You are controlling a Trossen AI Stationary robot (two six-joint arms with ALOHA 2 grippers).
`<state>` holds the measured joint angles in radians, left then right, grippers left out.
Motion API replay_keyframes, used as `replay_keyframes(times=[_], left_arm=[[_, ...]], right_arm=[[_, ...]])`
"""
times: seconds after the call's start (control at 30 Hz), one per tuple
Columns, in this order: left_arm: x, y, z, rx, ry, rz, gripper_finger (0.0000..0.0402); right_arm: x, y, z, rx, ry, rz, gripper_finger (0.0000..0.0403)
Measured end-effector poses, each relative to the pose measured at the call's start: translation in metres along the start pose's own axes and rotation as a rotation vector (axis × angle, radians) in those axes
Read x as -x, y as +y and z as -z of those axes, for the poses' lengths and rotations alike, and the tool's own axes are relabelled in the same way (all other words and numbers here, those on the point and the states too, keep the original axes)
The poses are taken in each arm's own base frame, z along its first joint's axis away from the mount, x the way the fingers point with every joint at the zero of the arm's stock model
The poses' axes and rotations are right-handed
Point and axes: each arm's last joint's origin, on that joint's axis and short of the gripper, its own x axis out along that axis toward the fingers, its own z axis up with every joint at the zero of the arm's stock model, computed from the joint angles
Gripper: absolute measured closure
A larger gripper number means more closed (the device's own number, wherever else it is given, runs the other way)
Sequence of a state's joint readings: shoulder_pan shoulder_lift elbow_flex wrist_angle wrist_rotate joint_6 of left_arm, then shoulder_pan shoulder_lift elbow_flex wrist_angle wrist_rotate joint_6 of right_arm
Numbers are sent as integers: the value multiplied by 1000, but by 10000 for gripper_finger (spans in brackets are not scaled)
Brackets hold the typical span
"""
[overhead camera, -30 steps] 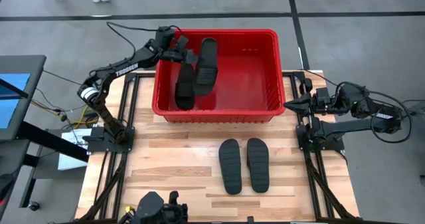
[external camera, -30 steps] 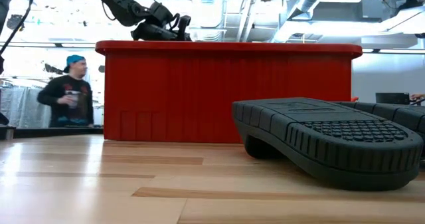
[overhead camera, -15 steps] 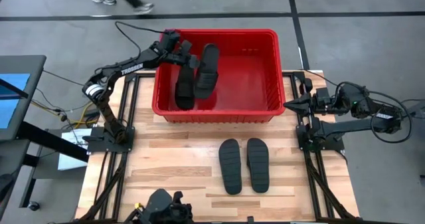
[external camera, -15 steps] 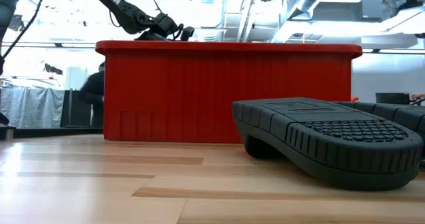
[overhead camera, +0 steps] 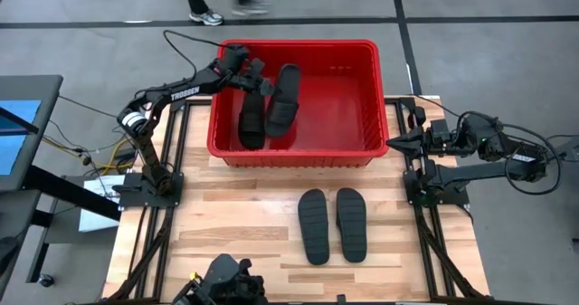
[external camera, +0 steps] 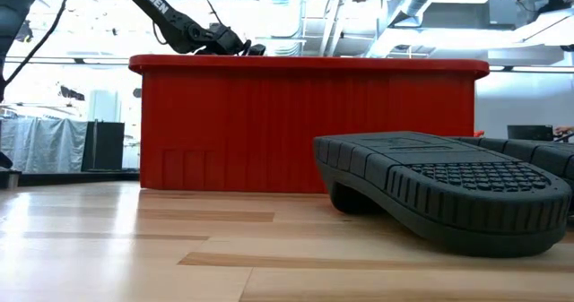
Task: Pick and place slides into bin
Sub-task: Put the black slide into the red bin
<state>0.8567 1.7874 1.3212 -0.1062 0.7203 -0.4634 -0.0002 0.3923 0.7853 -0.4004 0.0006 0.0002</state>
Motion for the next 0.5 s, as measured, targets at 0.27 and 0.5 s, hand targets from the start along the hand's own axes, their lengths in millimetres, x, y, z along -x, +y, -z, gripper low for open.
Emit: replay_keyframes(times=[0.27,0.5], left_arm=[[-5,-3,3,-27,-3,-36,335],[-9,-8,2,-80,-38,-60,335]], right_arm=[[0,0,0,0,0,0,403],[0,0,0,0,0,0,403]])
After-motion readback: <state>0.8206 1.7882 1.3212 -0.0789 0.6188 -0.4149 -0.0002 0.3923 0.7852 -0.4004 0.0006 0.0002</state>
